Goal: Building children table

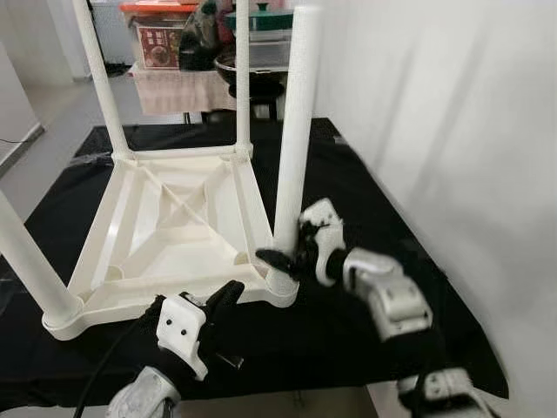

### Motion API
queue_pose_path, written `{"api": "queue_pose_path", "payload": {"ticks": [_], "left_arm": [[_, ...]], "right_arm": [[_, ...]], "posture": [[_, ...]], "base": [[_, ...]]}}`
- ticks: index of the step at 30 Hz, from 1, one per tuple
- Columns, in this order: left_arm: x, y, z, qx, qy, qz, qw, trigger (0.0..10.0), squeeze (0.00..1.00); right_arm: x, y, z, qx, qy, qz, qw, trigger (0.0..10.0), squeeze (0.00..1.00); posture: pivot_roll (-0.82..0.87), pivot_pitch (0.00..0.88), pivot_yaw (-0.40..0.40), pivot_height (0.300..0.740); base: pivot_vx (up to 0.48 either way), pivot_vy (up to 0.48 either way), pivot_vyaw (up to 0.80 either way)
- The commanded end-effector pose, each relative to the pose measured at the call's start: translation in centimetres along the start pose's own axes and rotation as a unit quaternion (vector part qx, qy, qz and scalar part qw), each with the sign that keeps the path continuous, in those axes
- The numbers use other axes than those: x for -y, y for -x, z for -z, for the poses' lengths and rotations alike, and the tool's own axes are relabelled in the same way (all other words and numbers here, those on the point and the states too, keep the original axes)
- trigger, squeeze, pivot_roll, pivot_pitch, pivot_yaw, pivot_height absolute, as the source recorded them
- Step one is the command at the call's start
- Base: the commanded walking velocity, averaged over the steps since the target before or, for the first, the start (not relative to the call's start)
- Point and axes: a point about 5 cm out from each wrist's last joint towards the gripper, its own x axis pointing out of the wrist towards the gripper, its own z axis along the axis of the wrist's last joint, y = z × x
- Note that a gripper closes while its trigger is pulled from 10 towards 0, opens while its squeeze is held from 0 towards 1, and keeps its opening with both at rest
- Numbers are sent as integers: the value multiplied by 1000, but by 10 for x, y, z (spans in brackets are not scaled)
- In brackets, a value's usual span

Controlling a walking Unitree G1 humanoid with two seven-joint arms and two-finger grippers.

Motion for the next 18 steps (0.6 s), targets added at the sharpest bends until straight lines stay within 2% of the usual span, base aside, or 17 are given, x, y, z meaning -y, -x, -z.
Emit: {"api": "queue_pose_path", "payload": {"ticks": [1,2,3,5,10,11,12,13,18], "left_arm": [[0,2,6,-12,7,1,1000,10000,0],[1,2,6,-12,7,1,1000,10000,0],[1,2,6,-12,7,1,1000,10000,0],[1,3,6,-13,7,1,1000,10000,0],[3,4,7,-14,6,0,1000,10000,0],[3,4,7,-14,6,0,1000,10000,0],[3,4,7,-14,6,0,1000,10000,0],[4,4,8,-15,6,0,1000,10000,0],[5,4,8,-15,7,0,1000,10000,0]], "right_arm": [[-3,0,-14,28,26,-95,995,10000,0],[-2,1,-14,22,29,-131,991,10000,0],[-2,1,-14,22,29,-131,991,10000,0],[0,-1,-11,2,39,-169,985,10000,0],[4,-8,-16,-1,31,-193,981,10000,0],[5,-9,-19,2,24,-196,980,4118,0],[5,-9,-19,2,24,-196,980,4118,0],[7,-11,-20,6,15,-201,979,0,0],[11,-9,-19,11,5,-202,979,0,0]], "posture": [[31,0,-58,740],[36,0,-62,740],[36,0,-62,740],[45,0,-66,740],[55,0,-71,740],[58,0,-72,740],[58,0,-72,740],[59,0,-73,740],[53,0,-69,740]], "base": [[0,0,0],[0,0,0],[0,0,0],[0,0,0],[0,0,0],[0,0,0],[0,0,0],[0,0,0],[0,0,0]]}}
